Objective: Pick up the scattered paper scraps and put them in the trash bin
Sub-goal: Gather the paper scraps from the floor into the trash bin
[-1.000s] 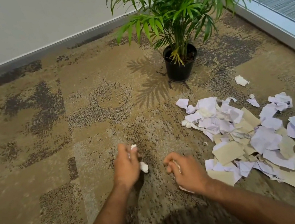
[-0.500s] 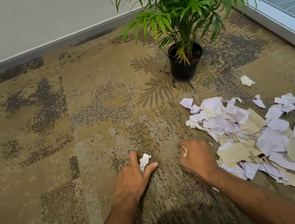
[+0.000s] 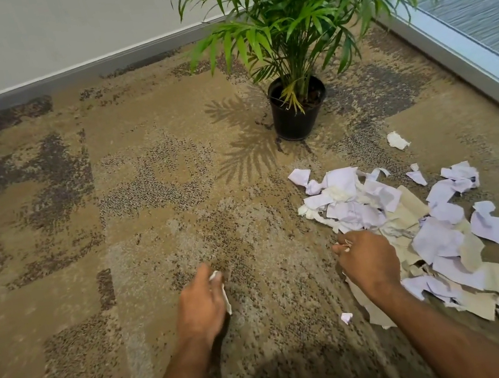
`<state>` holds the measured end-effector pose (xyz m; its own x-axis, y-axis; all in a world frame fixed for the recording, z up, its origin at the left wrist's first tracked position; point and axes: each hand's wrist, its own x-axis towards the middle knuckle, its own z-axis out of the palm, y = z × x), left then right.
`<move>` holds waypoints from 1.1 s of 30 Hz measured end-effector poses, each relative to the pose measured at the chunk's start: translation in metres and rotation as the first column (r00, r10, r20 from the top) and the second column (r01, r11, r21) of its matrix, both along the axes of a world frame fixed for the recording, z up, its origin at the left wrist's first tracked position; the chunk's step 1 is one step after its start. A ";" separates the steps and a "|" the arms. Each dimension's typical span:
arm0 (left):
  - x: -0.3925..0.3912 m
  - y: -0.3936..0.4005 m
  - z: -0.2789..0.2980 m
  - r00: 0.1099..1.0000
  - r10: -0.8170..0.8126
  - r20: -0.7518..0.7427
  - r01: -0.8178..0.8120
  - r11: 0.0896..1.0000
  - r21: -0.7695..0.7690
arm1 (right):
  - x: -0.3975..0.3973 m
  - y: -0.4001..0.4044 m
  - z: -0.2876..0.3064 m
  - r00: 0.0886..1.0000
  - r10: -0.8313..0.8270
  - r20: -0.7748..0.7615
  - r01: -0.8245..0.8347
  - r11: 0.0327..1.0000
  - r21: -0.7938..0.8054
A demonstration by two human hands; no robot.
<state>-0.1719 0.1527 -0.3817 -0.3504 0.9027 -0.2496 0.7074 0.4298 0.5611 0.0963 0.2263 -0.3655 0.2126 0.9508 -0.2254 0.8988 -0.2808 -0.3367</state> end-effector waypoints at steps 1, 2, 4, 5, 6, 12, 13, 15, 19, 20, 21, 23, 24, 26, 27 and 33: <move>-0.002 -0.004 0.001 0.995 0.085 0.042 -0.088 0.994 0.061 | 0.001 0.000 -0.001 1.000 -0.009 -0.014 0.009 1.000 0.017; -0.005 -0.008 0.003 0.986 0.156 0.059 -0.162 0.981 0.103 | 0.001 -0.001 -0.001 1.000 0.003 -0.005 -0.003 0.999 0.034; -0.013 -0.015 0.003 0.980 0.197 0.019 -0.198 0.974 0.109 | 0.002 0.001 -0.004 0.994 0.089 0.071 -0.091 0.995 0.032; -0.017 -0.018 0.002 0.987 0.161 -0.023 -0.159 0.985 0.062 | 0.001 0.003 -0.004 0.985 0.129 0.110 -0.133 0.991 0.023; -0.019 -0.020 0.000 0.993 0.100 -0.056 -0.100 0.995 0.000 | 0.001 0.005 -0.004 0.982 0.147 0.119 -0.151 0.988 0.024; -0.005 -0.013 0.003 0.928 -0.254 -0.271 0.181 0.947 -0.267 | 0.002 -0.010 0.035 0.949 0.118 -0.292 -0.046 0.969 0.242; -0.004 -0.011 0.002 0.903 -0.292 -0.315 0.196 0.933 -0.302 | 0.003 -0.019 0.042 0.932 0.183 -0.313 -0.119 0.970 0.213; -0.005 -0.010 0.002 0.885 -0.332 -0.327 0.212 0.912 -0.352 | 0.010 -0.041 0.042 0.895 0.376 -0.239 -0.362 0.927 0.101; -0.010 -0.009 0.000 0.909 -0.324 -0.264 0.225 0.912 -0.343 | 0.030 -0.074 0.015 0.808 0.588 -0.038 -0.589 0.804 -0.086; -0.012 -0.009 0.000 0.917 -0.318 -0.242 0.227 0.913 -0.338 | 0.033 -0.079 0.009 0.807 0.591 0.005 -0.587 0.802 -0.113; -0.012 -0.009 -0.001 0.923 -0.314 -0.222 0.232 0.915 -0.331 | 0.036 -0.081 0.004 0.802 0.596 0.036 -0.587 0.798 -0.138; -0.013 -0.011 0.000 0.926 -0.318 -0.201 0.246 0.916 -0.317 | 0.040 -0.087 -0.007 0.788 0.613 0.059 -0.597 0.784 -0.169; -0.013 -0.012 0.000 0.926 -0.322 -0.199 0.255 0.919 -0.300 | 0.042 -0.089 -0.011 0.784 0.617 0.062 -0.601 0.781 -0.170; -0.013 -0.015 0.002 0.919 -0.327 -0.220 0.260 0.923 -0.282 | 0.043 -0.092 -0.013 0.776 0.627 0.071 -0.613 0.775 -0.152; -0.013 -0.015 0.002 0.916 -0.329 -0.229 0.261 0.923 -0.281 | 0.043 -0.092 -0.013 0.766 0.639 0.076 -0.627 0.768 -0.133; -0.011 -0.015 0.003 0.941 -0.303 -0.151 0.249 0.922 -0.297 | 0.036 -0.080 -0.007 0.670 0.736 0.100 -0.725 0.677 -0.124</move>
